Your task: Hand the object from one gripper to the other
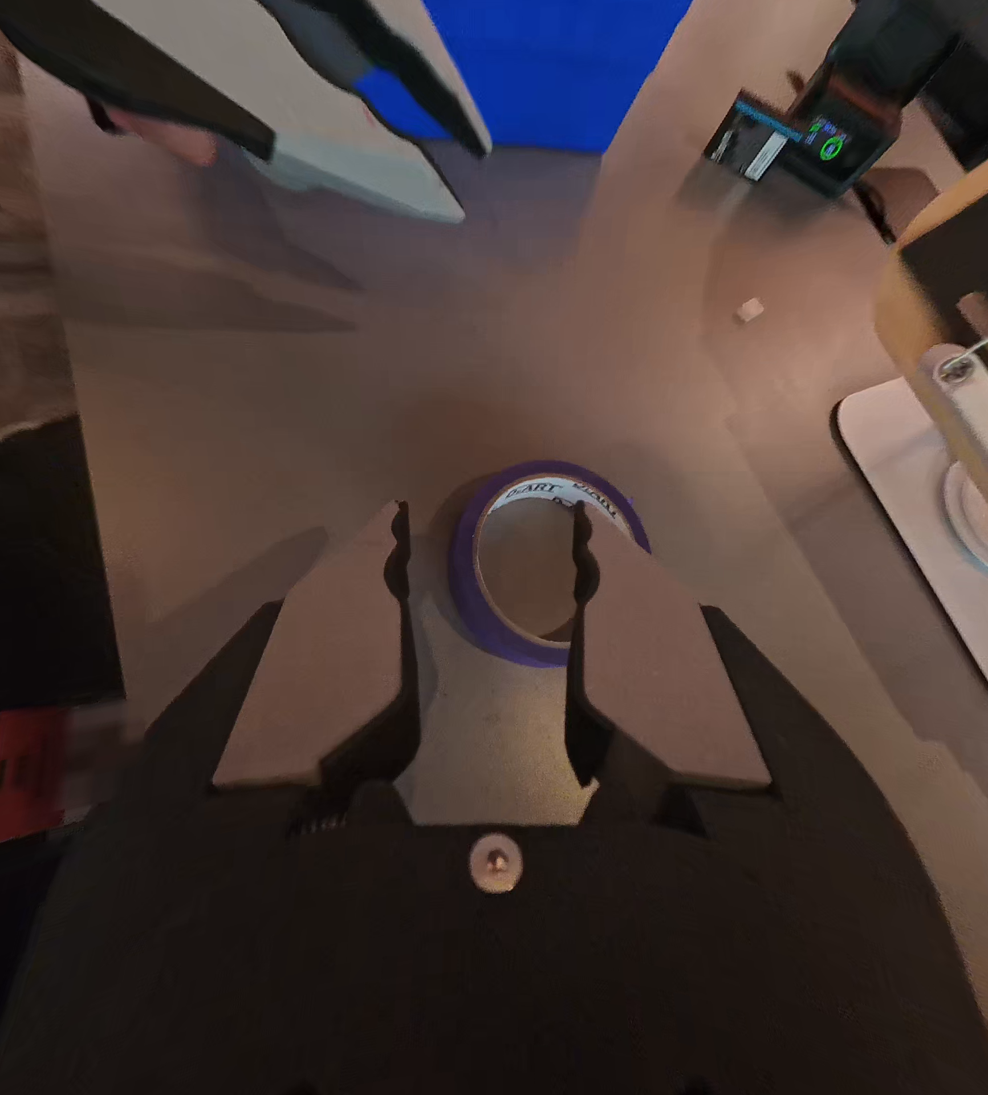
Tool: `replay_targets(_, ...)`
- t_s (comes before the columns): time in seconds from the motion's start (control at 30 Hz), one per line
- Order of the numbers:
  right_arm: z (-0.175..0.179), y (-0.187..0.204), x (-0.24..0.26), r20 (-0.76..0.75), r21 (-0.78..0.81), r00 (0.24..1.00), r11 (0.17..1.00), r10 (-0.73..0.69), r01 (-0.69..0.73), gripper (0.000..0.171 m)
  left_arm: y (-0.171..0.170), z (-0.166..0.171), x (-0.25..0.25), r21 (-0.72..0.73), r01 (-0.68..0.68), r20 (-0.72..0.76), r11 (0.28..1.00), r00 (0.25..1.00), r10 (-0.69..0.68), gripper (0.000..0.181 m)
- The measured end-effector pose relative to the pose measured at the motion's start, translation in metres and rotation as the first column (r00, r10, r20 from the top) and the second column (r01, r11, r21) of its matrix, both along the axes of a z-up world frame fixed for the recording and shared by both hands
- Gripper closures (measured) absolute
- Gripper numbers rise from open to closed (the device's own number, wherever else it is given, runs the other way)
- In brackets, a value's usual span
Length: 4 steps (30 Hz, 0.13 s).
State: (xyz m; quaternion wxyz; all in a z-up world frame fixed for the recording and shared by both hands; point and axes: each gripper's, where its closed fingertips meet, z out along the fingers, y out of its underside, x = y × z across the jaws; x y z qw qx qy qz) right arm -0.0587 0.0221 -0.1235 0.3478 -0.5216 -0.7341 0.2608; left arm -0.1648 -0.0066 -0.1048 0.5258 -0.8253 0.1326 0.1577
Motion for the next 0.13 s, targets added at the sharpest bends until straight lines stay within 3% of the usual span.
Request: replay_targets(0.13,0.018,0.004,0.004,-0.075,-0.021,0.997,1.0,-0.011,0.01,0.125,0.003,0.002,-0.001,0.018,-0.02,0.006,1.0,1.0,0.02,0.175)
